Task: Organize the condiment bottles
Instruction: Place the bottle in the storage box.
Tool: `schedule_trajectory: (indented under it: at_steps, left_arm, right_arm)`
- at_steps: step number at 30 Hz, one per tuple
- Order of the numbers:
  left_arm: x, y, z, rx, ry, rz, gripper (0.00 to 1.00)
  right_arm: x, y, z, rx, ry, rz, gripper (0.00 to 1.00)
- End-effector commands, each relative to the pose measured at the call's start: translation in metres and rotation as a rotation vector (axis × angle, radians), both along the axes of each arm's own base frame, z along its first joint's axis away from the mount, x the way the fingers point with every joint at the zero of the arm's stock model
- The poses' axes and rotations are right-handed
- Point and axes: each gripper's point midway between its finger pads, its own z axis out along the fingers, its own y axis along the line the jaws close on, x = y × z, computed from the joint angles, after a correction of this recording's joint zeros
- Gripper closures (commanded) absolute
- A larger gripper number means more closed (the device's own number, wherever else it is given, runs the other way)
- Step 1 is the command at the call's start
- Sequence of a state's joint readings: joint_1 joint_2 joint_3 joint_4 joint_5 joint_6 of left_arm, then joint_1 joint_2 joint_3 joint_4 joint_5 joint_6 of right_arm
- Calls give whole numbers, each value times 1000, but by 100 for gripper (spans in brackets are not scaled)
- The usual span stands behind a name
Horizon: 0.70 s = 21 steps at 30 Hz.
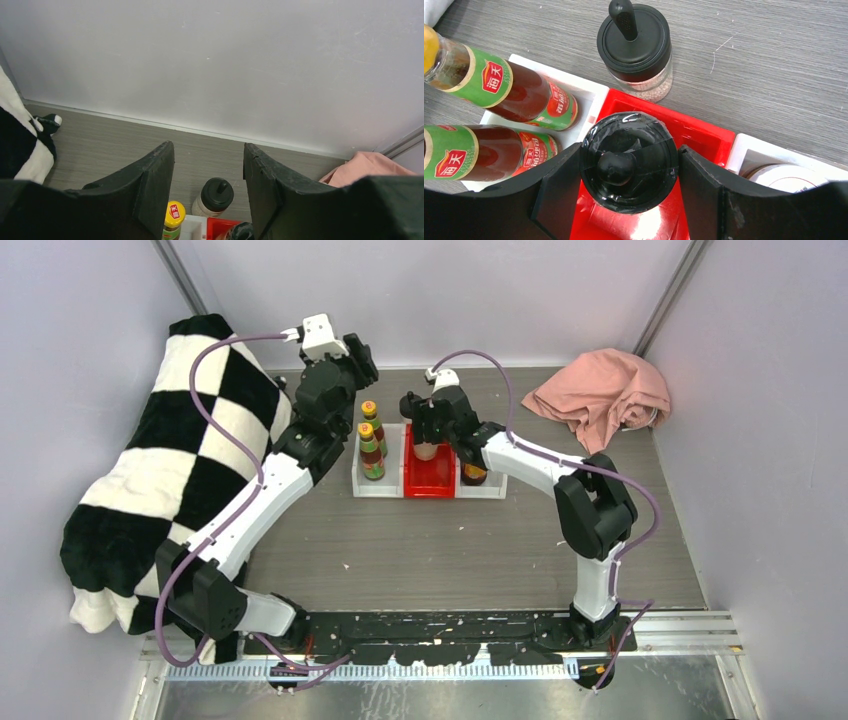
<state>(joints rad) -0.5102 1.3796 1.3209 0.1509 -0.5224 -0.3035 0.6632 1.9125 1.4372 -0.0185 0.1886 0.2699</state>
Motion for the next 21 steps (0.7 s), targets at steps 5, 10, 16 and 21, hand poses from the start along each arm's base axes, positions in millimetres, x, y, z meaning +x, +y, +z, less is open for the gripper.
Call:
schedule_trajectory:
  at_steps: [5, 10, 16, 21]
  left_arm:
    - [1, 2, 14, -32, -86, 4, 46]
    - [1, 1, 13, -35, -91, -3, 47]
    - [0, 3, 12, -36, -95, 0, 47]
    - [-1, 5, 11, -40, -100, 3, 47]
  right_arm:
    - [15, 12, 27, 96, -102, 7, 99]
    - [15, 12, 17, 86, -97, 9, 99]
    - [16, 13, 10, 82, -99, 13, 99]
    - [18, 15, 5, 79, -98, 15, 99]
